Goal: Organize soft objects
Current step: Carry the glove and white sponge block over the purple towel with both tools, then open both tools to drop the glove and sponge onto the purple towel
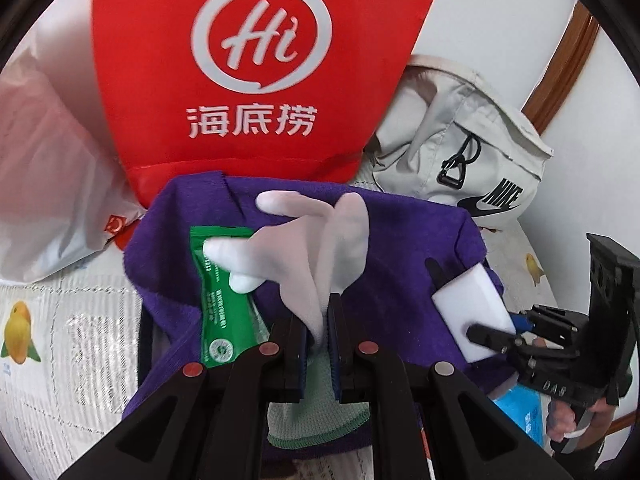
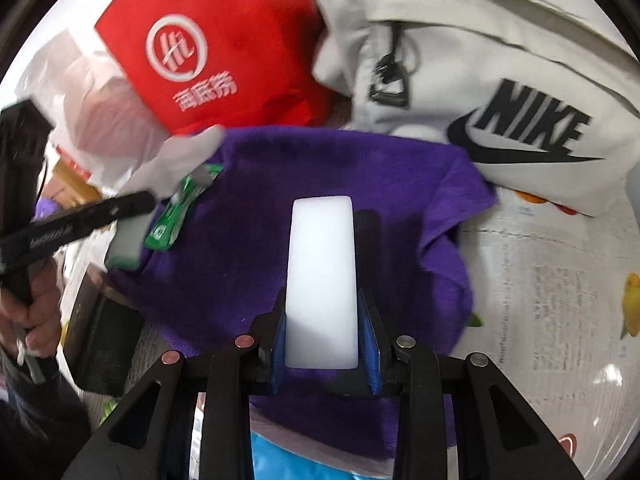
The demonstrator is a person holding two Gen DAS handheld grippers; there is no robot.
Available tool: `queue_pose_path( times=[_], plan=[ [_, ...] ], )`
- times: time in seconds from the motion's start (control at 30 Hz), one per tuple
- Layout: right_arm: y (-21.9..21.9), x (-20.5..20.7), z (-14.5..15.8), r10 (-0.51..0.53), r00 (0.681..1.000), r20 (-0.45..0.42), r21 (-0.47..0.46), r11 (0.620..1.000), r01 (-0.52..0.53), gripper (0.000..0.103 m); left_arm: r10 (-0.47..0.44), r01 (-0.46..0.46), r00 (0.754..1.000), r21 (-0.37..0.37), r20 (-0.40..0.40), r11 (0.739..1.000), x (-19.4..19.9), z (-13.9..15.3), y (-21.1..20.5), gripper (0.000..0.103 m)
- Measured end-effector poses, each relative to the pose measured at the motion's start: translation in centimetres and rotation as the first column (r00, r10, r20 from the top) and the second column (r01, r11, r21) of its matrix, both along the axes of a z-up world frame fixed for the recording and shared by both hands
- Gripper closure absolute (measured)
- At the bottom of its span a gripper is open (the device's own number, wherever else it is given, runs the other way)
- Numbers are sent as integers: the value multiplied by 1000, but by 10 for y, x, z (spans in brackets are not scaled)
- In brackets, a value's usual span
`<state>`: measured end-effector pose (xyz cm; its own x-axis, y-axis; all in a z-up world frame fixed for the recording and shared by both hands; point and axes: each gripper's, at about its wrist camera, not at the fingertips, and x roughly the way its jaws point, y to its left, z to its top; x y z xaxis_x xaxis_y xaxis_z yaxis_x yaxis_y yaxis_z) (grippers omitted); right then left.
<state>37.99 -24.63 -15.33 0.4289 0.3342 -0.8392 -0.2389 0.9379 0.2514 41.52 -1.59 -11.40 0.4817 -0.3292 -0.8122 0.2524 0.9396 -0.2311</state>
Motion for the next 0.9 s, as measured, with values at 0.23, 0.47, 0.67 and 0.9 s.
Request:
queue_pose_path(
  times=[0.23,0.47,0.67,0.9],
  plan=[
    [7,1,-5,30,999,-20,-11,999,-30,70,-17,19,998,31,-54,999,8,-17,-11,93],
    [4,-5,4,30,1000,-8,-35,999,-30,51,-18,21,998,44,-65,999,7,-17,-16,56],
    [4,-19,26,18,999,34,-60,998,-16,51,24,-23,999,52,-33,998,-9,5,0,50],
    [-3,-66,68,-8,991,137,-29,999,12,51,65,-66,997,41,29,997,-56,35,23,50]
  ],
)
